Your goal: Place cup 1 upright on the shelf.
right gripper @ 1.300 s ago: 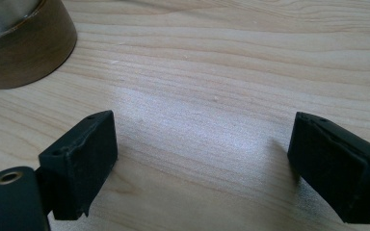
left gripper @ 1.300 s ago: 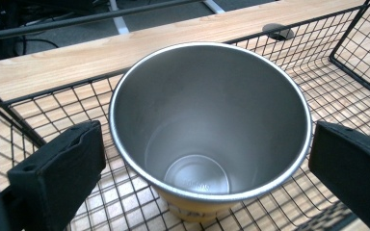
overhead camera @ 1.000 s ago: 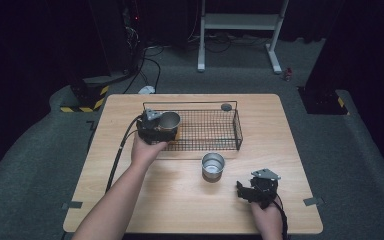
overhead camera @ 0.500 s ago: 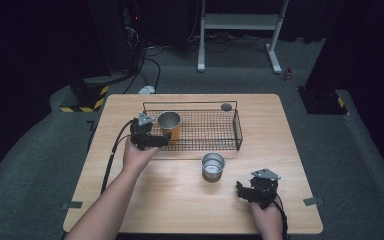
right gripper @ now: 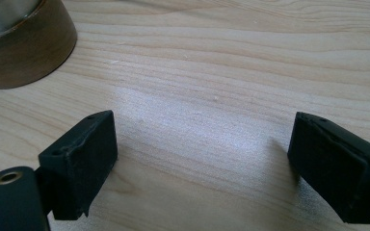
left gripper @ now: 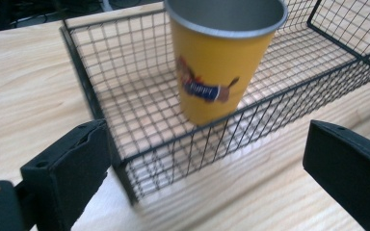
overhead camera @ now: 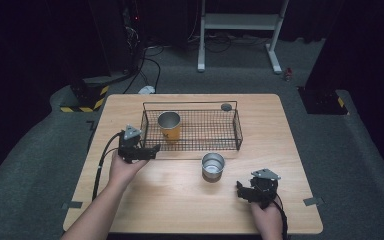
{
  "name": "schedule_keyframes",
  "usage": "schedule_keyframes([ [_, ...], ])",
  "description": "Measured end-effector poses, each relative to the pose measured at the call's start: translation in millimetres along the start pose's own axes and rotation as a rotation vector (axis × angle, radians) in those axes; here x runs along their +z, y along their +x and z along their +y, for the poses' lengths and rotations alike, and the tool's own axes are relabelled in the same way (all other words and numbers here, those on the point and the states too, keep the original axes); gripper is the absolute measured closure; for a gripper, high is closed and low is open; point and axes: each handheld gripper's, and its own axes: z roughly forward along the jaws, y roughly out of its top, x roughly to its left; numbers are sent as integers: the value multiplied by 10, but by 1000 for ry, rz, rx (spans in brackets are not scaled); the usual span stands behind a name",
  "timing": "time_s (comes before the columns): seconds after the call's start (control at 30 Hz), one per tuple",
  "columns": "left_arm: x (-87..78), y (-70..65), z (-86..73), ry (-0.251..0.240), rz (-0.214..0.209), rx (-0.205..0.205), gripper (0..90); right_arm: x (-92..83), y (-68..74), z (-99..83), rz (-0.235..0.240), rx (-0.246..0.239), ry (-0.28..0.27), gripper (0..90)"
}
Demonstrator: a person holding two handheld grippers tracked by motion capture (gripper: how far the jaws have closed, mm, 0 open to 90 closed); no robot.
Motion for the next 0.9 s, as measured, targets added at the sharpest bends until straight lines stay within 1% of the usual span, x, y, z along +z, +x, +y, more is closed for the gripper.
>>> schedule_keyframes([
  [0.03, -20, 9, -39, -4, -4, -5, 35, 0, 0, 0, 0, 0, 0, 101],
  [0.1, -53, 25, -105, 11, -9, 0, 36, 0, 0, 0, 0, 0, 0, 101],
  [0.2, -93, 38, -210, 11, -9, 6, 36, 0, 1, 0, 0, 0, 0, 101],
  [0.27, -117, 45, -286, 27, -15, 2, 37, 0, 1, 0, 0, -1, 0, 101],
  [0.43, -156, 51, -438, 45, -22, 4, 37, 0, 2, 0, 0, -1, -1, 102],
  [0.57, -172, 54, -549, 68, -35, 1, 37, 0, 2, 0, -1, -1, -1, 102],
  [0.6, -177, 53, -576, 84, -38, -1, 37, 0, 2, 0, 0, -1, -1, 102],
  [0.63, -179, 49, -592, 100, -38, 2, 36, 1, 2, 0, -1, -1, -1, 102],
  [0.67, -182, 36, -617, 98, -27, -1, 35, 0, 2, 0, -1, -2, -1, 102],
  [0.7, -189, 33, -637, 101, -26, 8, 35, 0, 3, 0, 2, -3, -1, 102],
  [0.8, -196, 0, -711, 139, -34, 22, 36, 1, 4, 0, 8, -13, -2, 102],
  [0.83, -199, -9, -732, 141, -35, 20, 35, 1, 4, 0, 8, -13, -2, 102],
  [0.87, -206, -13, -768, 141, -35, 30, 35, 1, 4, 0, 8, -14, -2, 102],
  [0.9, -208, -23, -788, 146, -40, 23, 35, 1, 3, 0, 8, -15, -2, 102],
])
